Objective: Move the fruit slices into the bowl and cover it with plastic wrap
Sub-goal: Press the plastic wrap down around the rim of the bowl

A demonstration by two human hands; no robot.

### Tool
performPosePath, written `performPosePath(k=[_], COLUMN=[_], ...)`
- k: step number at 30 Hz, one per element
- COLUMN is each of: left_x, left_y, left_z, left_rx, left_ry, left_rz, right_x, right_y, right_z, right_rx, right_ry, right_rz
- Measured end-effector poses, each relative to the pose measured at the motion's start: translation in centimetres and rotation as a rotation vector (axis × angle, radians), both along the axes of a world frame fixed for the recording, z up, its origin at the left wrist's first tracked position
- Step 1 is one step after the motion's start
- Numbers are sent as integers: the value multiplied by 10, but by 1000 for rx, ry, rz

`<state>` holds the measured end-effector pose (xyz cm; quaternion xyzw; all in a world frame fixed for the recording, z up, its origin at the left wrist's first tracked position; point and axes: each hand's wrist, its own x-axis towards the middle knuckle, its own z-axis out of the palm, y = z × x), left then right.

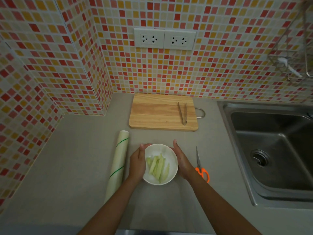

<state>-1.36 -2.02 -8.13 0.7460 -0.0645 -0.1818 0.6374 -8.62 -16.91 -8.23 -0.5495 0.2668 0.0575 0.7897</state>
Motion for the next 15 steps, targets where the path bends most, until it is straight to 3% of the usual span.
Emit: performPosePath(k=[10, 12, 15], left_x=[34, 39, 35], left_y=[-12, -16, -15], left_z=[7, 10, 14], left_rx=[107, 113, 81], left_ry=[0, -34, -69], left_rz=[-389, -351, -93], right_x=[-8, -11, -13], right_y=[-7, -10, -14], right_z=[16, 16, 12], right_rx=[-210, -248, -261], right_ry=[31, 38, 32], right_rz=[17, -48, -172])
